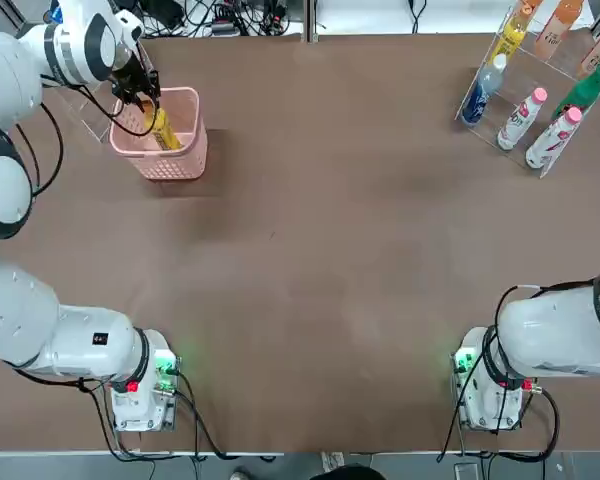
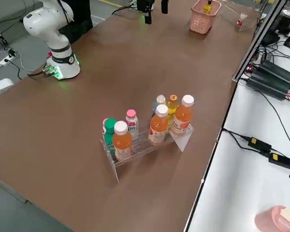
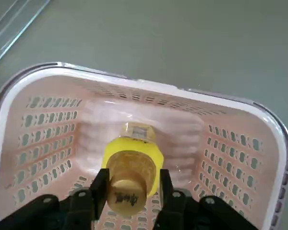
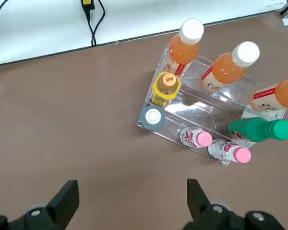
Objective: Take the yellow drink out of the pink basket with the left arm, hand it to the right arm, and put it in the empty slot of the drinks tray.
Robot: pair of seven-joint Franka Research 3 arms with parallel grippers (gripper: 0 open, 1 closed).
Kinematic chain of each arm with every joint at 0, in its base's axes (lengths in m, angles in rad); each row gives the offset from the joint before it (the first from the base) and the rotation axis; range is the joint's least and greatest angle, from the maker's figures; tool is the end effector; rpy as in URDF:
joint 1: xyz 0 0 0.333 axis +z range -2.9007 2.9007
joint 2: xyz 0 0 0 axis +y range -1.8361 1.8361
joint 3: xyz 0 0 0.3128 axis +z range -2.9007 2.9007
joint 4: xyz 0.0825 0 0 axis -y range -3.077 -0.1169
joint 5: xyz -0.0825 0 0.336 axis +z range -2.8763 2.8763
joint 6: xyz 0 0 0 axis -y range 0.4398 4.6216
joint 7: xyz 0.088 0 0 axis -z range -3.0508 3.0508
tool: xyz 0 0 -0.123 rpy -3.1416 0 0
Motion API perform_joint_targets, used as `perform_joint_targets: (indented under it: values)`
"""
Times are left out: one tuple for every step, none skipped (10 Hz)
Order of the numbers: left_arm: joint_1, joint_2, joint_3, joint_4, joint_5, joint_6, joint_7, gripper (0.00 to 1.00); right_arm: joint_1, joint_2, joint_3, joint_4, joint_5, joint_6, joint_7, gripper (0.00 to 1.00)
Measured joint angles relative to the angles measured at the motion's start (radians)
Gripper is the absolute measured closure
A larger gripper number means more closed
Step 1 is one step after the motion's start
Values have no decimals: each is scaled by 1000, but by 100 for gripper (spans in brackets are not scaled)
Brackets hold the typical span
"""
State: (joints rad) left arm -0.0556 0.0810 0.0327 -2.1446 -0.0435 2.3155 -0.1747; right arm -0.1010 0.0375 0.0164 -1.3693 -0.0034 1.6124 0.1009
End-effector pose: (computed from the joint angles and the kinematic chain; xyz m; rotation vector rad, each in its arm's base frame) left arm 0.5228 -0.0135 0.3843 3.0868 0.2780 0.1341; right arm 0.5215 -0.0449 0.6763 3.1104 -0.2898 0.3223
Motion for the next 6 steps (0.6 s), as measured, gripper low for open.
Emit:
perform_joint_targets:
  values:
    - [0,0,0,0,0,0,5,51,0,0,0,0,0,0,0,1]
    - [0,0,0,0,0,0,18,55,0,0,0,0,0,0,0,1]
    - [0,0,0,0,0,0,23,56,0,0,0,0,0,0,0,1]
    - [0,0,0,0,0,0,25,59,0,0,0,0,0,0,0,0]
    - [0,0,0,0,1,0,26,59,0,0,0,0,0,0,0,1]
    - [0,0,0,0,1,0,27,60,0,0,0,0,0,0,0,1]
